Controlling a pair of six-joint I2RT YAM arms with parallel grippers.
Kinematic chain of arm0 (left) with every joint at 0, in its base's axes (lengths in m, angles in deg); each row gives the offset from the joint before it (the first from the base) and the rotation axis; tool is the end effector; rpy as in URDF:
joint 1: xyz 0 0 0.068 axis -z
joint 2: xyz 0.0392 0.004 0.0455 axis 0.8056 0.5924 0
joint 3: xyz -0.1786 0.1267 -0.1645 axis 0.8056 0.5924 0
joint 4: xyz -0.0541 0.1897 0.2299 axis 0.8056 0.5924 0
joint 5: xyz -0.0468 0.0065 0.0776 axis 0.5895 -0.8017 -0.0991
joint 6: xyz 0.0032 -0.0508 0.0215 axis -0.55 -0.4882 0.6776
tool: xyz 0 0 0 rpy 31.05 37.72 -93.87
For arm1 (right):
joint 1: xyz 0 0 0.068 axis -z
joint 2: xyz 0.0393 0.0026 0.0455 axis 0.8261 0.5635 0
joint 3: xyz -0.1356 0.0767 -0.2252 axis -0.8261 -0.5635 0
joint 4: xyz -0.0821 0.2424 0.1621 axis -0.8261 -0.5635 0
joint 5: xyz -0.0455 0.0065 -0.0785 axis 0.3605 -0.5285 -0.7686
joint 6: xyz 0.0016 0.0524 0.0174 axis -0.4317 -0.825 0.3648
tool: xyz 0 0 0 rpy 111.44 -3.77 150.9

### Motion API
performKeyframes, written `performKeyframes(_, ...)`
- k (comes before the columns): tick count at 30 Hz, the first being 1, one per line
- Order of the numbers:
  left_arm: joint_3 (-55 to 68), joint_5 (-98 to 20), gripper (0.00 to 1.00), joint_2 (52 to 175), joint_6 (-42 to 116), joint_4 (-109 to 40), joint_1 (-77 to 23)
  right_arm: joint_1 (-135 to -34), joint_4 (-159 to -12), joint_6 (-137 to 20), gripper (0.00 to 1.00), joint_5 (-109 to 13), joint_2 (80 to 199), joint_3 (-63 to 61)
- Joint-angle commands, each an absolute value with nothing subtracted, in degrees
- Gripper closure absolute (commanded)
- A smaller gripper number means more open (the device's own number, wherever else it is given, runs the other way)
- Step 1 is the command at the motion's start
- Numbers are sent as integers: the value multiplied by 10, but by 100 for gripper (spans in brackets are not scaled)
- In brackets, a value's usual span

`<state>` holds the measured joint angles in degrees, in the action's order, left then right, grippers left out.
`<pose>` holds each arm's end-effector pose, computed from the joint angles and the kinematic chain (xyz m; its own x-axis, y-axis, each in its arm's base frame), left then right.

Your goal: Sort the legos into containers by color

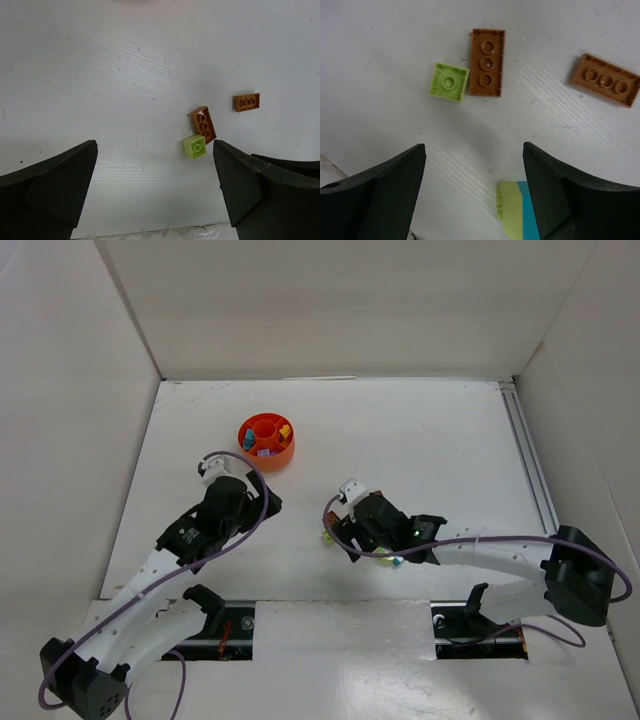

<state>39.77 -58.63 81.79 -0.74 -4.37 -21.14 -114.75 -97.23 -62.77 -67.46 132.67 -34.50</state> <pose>0.1839 -0.1082 0.2728 -0.5903 -0.5045 -0.6301 -0.0959 0.8189 -0.5658 0.1634 0.2569 0.1878 -0.5020 -0.4685 -0.7270 -0.6762 0.7367 -0.0079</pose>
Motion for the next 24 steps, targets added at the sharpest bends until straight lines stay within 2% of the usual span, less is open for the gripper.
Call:
performKeyframes(1,387,-592,0,808,-8,-30,-210,-1183,-927,-649,17,-688,1347,-344)
performKeyframes(10,392,-584,0,813,-3,-42,-210,-1195,-927,-686,17,-731,1428,-291)
performKeyframes(18,405,-579,0,795,-3,-53,-210,-1195,-927,-692,18,-704,1502,-237)
performKeyframes(24,410,-574,0,790,3,-59,-210,-1195,-939,-707,18,-804,1496,-208)
